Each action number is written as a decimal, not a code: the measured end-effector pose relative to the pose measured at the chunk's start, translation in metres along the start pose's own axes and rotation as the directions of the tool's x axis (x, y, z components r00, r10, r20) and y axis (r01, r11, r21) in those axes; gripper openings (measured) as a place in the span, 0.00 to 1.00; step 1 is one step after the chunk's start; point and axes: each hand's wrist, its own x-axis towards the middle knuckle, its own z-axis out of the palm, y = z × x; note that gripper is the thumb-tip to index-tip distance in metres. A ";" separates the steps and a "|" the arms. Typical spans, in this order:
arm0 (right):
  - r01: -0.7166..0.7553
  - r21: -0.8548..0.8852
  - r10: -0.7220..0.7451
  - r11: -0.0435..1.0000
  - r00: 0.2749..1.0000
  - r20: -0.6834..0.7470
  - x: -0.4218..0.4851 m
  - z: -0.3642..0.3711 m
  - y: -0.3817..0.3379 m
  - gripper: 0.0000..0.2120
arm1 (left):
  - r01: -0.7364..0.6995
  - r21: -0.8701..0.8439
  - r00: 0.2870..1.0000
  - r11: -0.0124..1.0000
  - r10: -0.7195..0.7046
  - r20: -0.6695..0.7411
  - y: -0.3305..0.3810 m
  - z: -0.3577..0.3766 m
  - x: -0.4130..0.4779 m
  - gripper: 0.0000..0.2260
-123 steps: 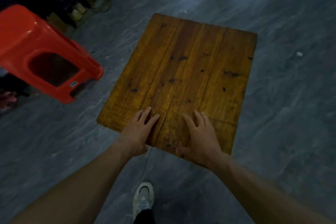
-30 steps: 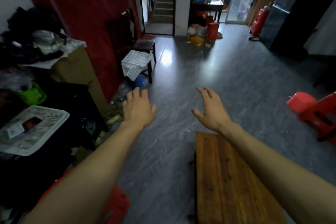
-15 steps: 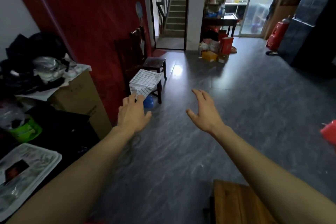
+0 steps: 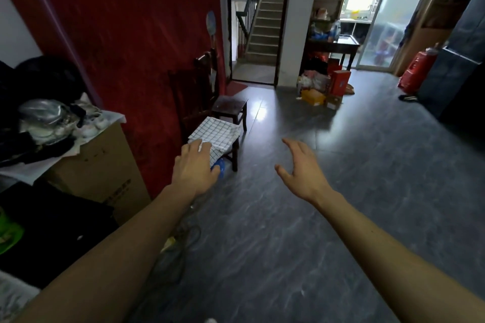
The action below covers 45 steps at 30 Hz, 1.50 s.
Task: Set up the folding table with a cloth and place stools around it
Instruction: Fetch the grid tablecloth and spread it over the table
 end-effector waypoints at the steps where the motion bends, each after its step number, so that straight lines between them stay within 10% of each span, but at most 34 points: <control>1: 0.003 -0.008 -0.003 1.000 1.000 0.006 0.019 0.008 -0.001 0.32 | 0.003 -0.009 1.000 1.000 -0.003 0.000 -0.009 0.003 0.018 0.28; 45: -0.063 0.081 0.035 0.995 0.950 0.310 0.697 0.334 0.136 0.32 | 0.190 0.086 0.945 0.978 -0.206 0.253 -0.232 0.243 0.661 0.28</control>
